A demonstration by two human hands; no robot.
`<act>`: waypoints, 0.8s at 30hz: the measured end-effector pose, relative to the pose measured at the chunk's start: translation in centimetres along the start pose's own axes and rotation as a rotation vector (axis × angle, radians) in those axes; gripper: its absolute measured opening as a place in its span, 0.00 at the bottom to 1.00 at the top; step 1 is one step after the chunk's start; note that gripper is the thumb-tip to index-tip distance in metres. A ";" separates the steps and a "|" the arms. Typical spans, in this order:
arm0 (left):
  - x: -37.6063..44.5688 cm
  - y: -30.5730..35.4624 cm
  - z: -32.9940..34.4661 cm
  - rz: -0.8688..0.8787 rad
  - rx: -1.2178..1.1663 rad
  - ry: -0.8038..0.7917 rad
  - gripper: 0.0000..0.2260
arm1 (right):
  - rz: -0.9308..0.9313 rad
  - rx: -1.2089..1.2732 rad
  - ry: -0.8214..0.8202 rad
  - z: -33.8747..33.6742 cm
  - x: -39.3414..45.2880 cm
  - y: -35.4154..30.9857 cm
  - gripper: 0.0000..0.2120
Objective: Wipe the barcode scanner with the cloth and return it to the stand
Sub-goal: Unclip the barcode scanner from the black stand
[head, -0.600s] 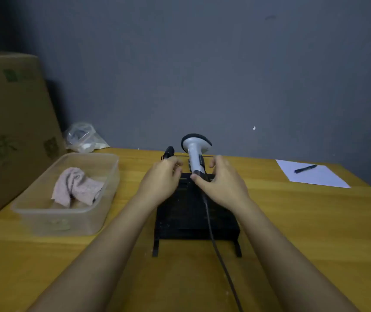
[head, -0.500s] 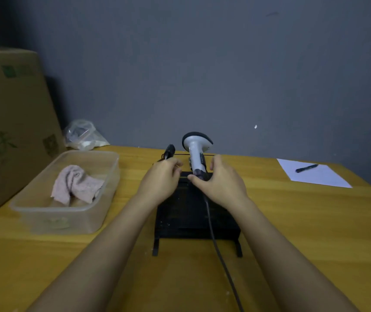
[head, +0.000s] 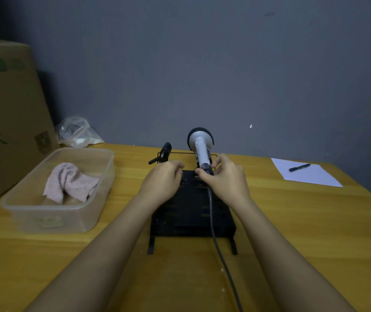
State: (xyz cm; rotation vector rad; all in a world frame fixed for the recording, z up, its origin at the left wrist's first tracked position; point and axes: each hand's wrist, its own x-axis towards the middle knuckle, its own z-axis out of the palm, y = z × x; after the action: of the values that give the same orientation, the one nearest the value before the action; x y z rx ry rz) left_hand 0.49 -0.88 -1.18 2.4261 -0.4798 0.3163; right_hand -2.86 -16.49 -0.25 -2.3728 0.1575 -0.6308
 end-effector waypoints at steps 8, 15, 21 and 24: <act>0.6 2.4 2.2 0.000 -0.005 -0.097 0.13 | 0.071 0.200 0.092 -1.9 -0.5 3.2 0.19; 1.7 3.6 4.3 0.061 0.024 -0.108 0.21 | 0.101 0.245 0.125 -2.4 -0.4 5.1 0.21; 3.0 4.1 6.1 0.076 0.041 -0.156 0.25 | 0.108 0.260 0.127 -2.5 -0.3 6.0 0.19; 3.7 4.3 6.9 0.078 0.078 -0.132 0.24 | 0.118 0.258 0.112 -2.5 -0.1 6.3 0.20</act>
State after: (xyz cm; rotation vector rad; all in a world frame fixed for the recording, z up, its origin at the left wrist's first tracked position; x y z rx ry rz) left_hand 2.78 -9.35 -2.93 2.5188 -0.6320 0.2123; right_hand -3.86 -22.76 -2.64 -2.0654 0.2483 -0.6841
